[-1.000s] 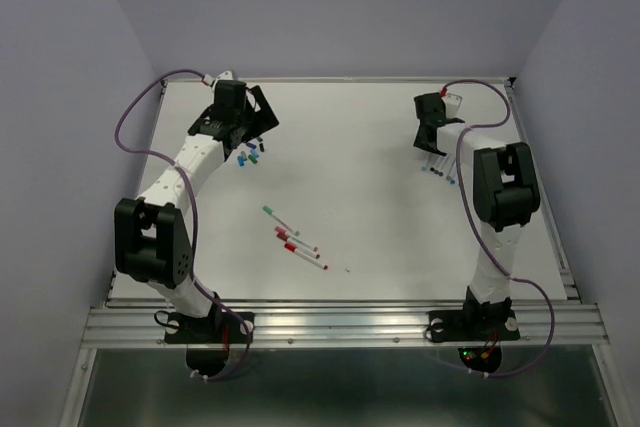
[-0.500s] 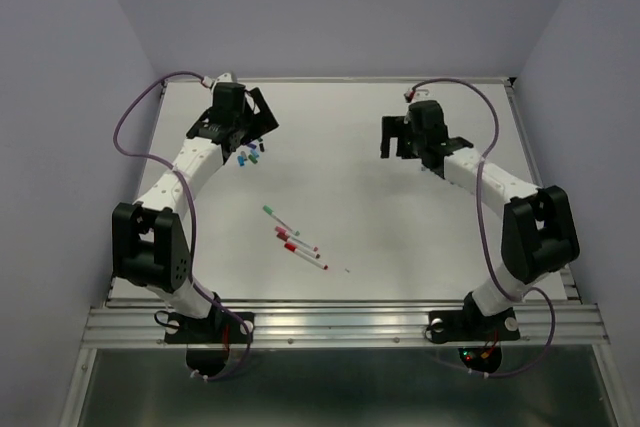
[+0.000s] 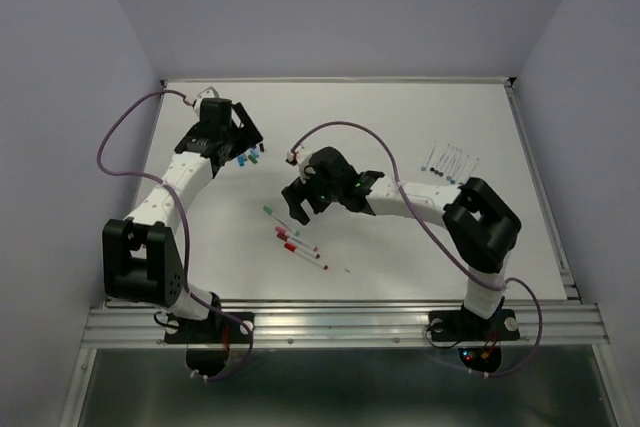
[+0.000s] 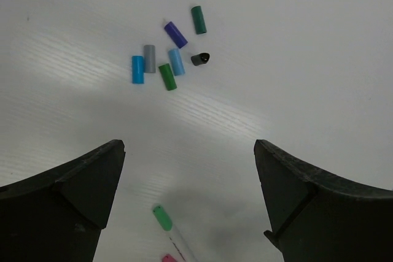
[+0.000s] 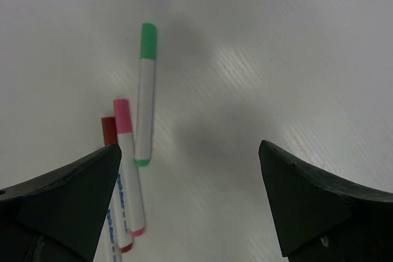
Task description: Open the pen caps
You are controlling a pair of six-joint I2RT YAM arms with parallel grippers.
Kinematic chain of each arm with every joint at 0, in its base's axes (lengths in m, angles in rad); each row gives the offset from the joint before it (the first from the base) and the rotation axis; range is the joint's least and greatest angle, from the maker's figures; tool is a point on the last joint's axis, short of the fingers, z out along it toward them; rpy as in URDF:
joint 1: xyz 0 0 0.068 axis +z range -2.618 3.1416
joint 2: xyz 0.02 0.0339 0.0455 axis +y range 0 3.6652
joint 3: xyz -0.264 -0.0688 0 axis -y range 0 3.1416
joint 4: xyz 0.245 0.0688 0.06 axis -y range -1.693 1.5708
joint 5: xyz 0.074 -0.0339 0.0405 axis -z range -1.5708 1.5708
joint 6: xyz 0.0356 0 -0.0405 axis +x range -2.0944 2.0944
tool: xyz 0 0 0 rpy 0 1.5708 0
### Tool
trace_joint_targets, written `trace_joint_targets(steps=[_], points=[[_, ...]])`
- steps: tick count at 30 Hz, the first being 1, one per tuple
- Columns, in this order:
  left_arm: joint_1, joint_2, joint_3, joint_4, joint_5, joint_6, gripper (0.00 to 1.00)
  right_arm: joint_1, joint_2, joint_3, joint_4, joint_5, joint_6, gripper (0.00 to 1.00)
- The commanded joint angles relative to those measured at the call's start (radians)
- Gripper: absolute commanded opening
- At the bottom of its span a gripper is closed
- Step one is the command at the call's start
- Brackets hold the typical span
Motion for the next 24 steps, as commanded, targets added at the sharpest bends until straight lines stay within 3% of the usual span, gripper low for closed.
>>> trace_joint_targets(steps=[1, 11, 24], points=[[0.039, -0.077, -0.052, -0.011, -0.056, -0.017, 0.99, 0.049, 0.100, 0.129, -0.005, 0.161, -0.083, 1.00], [0.082, -0.109, -0.093, 0.010, -0.084, -0.014, 0.99, 0.091, 0.241, 0.264, -0.054, 0.218, -0.108, 1.00], [0.093, -0.101, -0.101, 0.032, -0.058, 0.000, 0.99, 0.129, 0.307, 0.303, -0.070, 0.224, -0.100, 1.00]])
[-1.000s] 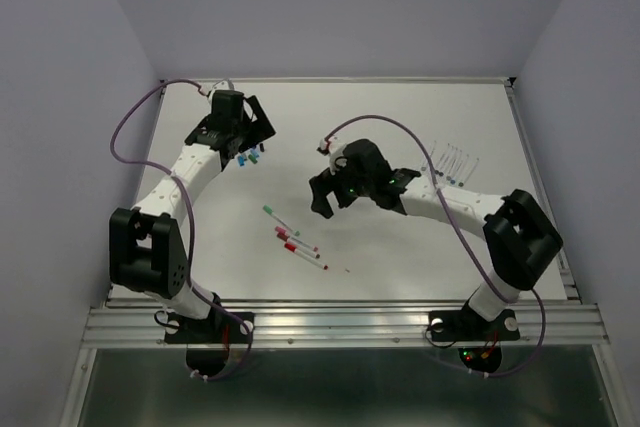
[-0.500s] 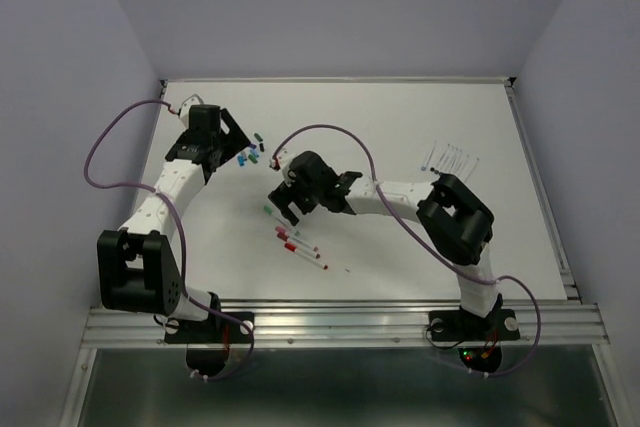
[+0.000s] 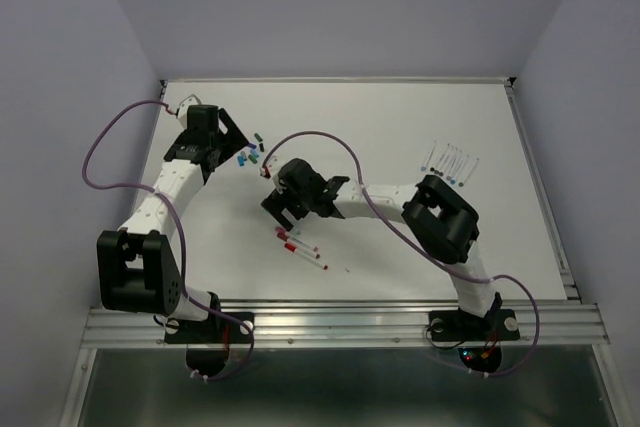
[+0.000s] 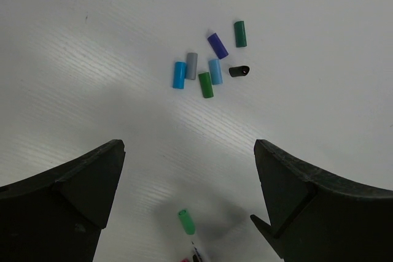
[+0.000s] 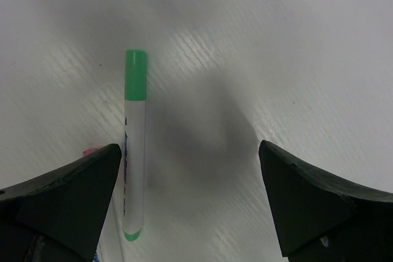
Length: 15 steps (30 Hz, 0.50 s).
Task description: Open the pen caps
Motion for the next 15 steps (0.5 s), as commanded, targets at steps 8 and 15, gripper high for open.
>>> trace_joint_targets(steps=[8, 15], points=[[0.013, -0.030, -0.019, 0.041, 0.009, 0.019, 0.99, 0.023, 0.048, 0.060, -0.030, 0.104, -0.005, 0.87], [0.014, -0.035, -0.017, 0.041, 0.011, 0.019, 0.99, 0.023, 0.056, 0.033, -0.033, 0.131, 0.010, 0.48]])
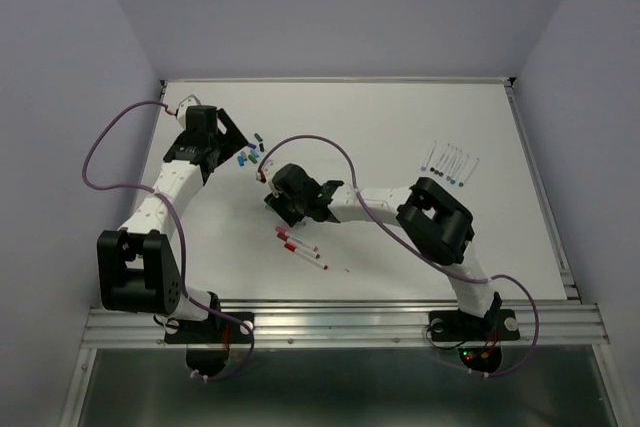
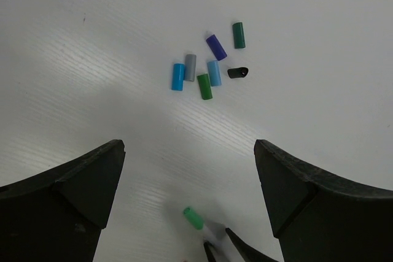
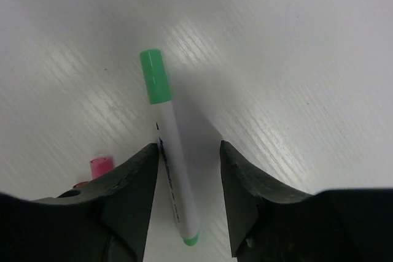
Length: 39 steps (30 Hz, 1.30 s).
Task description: Open the pen caps
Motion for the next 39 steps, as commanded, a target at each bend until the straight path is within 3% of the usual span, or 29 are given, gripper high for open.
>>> trace_joint_targets(steps=[1, 6, 9, 11, 15, 20, 27, 35, 38, 39], points=[[0.007, -0.035, -0.006, 0.020, -0.004, 0.016, 0.99, -0.001, 0.023, 0.005, -0.020, 0.070, -0.001, 0.38], [0.007, -0.038, -0.005, 0.019, 0.002, 0.013, 0.99, -0.013, 0.011, 0.002, -0.022, 0.045, -0.004, 0.20], [0.007, -0.039, -0.003, 0.015, 0.017, 0.014, 0.99, -0.044, -0.018, 0.002, -0.019, 0.005, 0.007, 0.03], [0.007, -0.042, -0.003, 0.019, 0.031, 0.016, 0.99, -0.065, -0.035, 0.001, -0.017, -0.030, 0.016, 0.01], [0.007, -0.044, -0.008, 0.057, 0.129, 0.016, 0.99, -0.110, -0.089, -0.027, 0.024, -0.026, -0.013, 0.01], [-0.028, -0.028, -0.026, 0.175, 0.344, 0.024, 0.99, -0.242, -0.175, -0.051, 0.041, -0.214, 0.001, 0.01], [-0.193, 0.053, 0.038, 0.299, 0.492, 0.004, 0.99, -0.294, -0.366, -0.209, 0.193, -0.365, 0.100, 0.01], [-0.284, 0.163, 0.135, 0.328, 0.497, -0.027, 0.96, -0.303, -0.459, -0.254, 0.236, -0.340, 0.137, 0.01], [-0.301, 0.177, 0.142, 0.344, 0.494, -0.041, 0.88, -0.303, -0.477, -0.265, 0.241, -0.349, 0.134, 0.01], [-0.306, 0.179, 0.144, 0.345, 0.496, -0.044, 0.81, -0.312, -0.479, -0.268, 0.241, -0.348, 0.134, 0.01]])
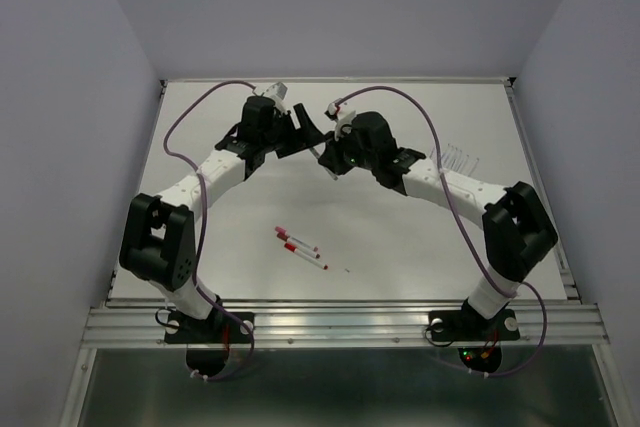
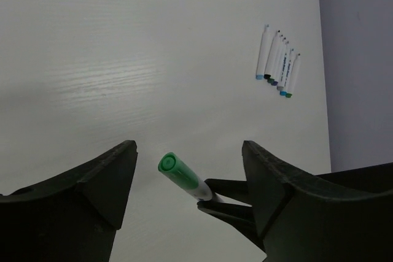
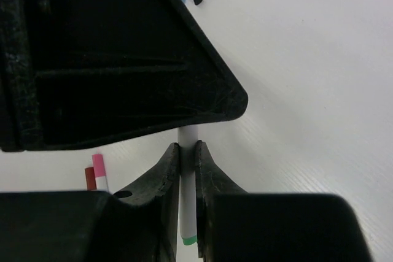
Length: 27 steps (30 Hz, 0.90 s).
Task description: Open the pen caps
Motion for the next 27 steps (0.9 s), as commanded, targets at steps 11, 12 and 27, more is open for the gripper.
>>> trace_joint_targets(steps=[11, 12, 27], points=[[-0.018, -0.018, 0.048, 0.066, 0.009, -0.030, 0.46, -0.006, -0.053, -0.018, 0.066, 0.033, 0.031, 0.01], [-0.019, -0.017, 0.047, 0.067, 0.009, -0.031, 0.41, -0.006, -0.053, -0.018, 0.069, 0.036, 0.036, 0.01], [-0.019, -0.003, 0.053, 0.064, 0.029, -0.044, 0.15, -0.006, -0.056, -0.019, 0.141, 0.082, 0.085, 0.01]])
